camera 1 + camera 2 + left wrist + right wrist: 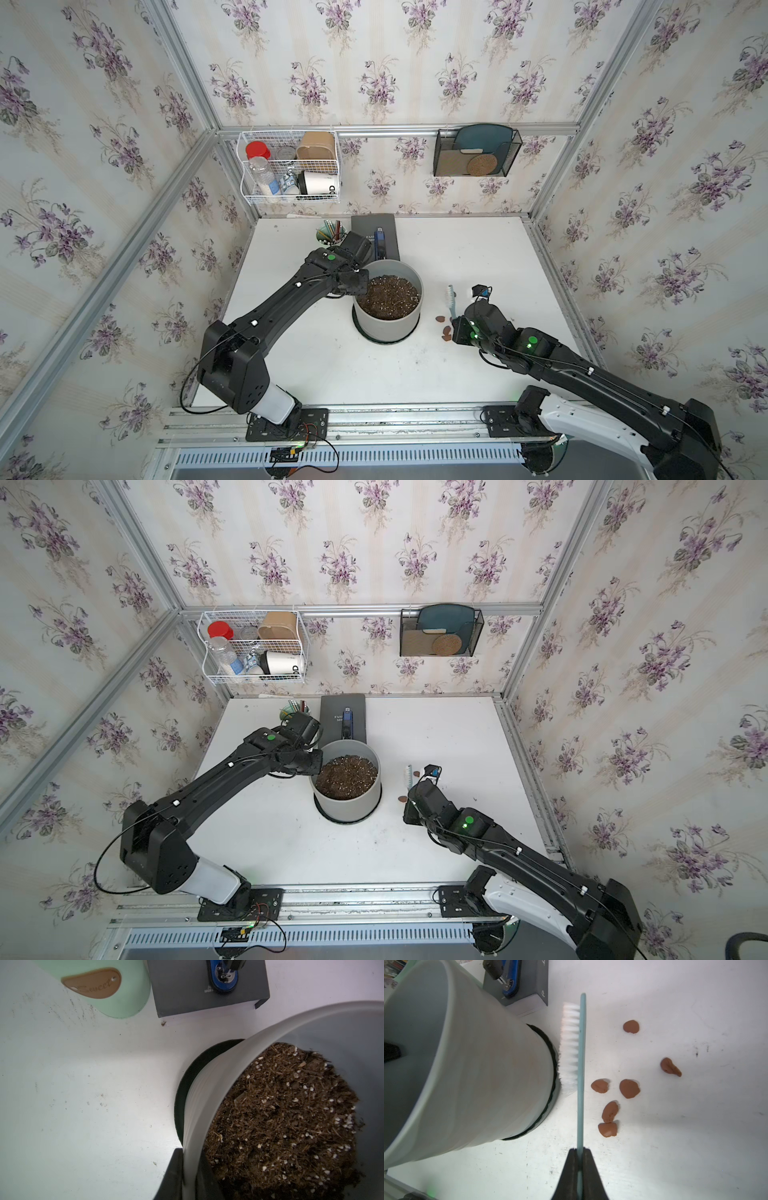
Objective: Scrub the dried mud off the ceramic pot
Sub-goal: Place the brush at the center of the board.
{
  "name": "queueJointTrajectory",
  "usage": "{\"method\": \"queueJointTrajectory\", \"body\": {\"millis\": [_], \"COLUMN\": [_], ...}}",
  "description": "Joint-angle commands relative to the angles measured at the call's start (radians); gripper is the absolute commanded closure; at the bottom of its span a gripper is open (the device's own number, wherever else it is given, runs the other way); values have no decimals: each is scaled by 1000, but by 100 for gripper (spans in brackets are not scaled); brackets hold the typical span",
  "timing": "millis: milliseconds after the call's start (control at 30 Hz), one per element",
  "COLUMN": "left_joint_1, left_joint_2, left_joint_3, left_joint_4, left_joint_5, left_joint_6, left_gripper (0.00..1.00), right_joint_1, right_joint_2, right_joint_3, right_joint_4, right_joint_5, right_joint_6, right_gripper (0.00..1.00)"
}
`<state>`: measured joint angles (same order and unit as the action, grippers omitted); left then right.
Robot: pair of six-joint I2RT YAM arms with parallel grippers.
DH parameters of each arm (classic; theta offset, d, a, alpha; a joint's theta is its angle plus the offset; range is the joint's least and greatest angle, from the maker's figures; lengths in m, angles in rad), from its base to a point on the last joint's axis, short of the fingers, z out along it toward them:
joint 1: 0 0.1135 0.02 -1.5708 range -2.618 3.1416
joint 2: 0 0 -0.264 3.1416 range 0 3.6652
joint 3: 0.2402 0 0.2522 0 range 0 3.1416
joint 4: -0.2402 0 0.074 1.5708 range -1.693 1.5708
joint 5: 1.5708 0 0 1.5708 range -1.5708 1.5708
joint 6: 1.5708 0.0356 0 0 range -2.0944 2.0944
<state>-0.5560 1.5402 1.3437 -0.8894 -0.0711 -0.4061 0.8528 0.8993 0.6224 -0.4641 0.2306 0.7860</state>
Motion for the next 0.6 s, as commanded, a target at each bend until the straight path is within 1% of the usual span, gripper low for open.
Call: {"method": "queueJointTrajectory", "body": {"millis": [0, 100, 200, 267, 400, 567], "left_joint_1": [-3, -2, -2, 0, 5, 7], "left_joint_2": [-14, -22, -15, -5, 4, -3], "left_joint_3": [14, 13, 12, 17, 24, 8], "left_joint_4": [21, 33, 36, 32, 27, 32], "left_joint_5": [71, 71, 66, 57, 43, 43], "left_joint_6": [-10, -10, -6, -7, -11, -14], "left_gripper": [78, 72, 69, 69, 71, 72], "right_joint_1": [21, 45, 64, 76, 110, 115], "right_joint_2": [-4, -1, -8, -8, 29, 92], "right_joint_3": [-11, -24, -44, -60, -79, -68], "right_joint_4": [32, 37, 62, 102, 155, 190], "right_joint_5": [-16, -3, -6, -28, -37, -51], "right_joint_6": [27, 44, 60, 73, 105, 116], "right_gripper": [100, 100, 100, 100, 100, 100]}}
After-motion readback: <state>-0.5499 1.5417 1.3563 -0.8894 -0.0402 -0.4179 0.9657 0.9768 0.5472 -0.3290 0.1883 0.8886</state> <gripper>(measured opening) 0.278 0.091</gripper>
